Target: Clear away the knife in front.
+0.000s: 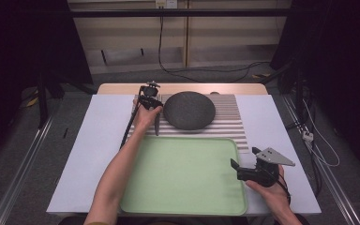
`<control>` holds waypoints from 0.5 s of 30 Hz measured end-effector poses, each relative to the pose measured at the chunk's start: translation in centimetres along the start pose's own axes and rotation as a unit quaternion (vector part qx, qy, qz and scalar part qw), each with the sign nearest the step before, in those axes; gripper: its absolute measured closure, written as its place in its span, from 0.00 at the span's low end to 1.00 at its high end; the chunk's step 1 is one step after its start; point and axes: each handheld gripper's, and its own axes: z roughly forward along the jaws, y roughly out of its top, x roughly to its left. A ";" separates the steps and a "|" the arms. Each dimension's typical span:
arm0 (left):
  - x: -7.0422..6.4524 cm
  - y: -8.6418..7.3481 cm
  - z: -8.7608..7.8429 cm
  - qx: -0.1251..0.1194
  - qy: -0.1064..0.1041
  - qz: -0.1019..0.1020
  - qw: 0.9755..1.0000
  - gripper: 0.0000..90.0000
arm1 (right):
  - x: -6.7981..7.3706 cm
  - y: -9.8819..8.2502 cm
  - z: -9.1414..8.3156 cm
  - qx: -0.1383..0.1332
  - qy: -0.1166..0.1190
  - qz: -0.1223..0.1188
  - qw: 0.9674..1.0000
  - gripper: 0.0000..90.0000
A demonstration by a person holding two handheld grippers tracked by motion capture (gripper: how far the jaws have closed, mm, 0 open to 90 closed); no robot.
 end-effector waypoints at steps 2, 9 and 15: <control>-0.1 0.1 0.0 0.002 -0.002 -0.001 1.000 0.81 | -0.1 0.0 0.0 0.000 0.000 0.001 1.000 0.07; 0.3 0.2 -0.3 0.016 -0.005 0.011 1.000 0.86 | -0.1 0.0 0.1 0.001 0.001 0.001 1.000 0.07; 0.7 0.2 -0.4 0.026 -0.005 0.023 0.999 0.88 | 0.0 0.0 0.1 0.003 0.000 0.001 1.000 0.07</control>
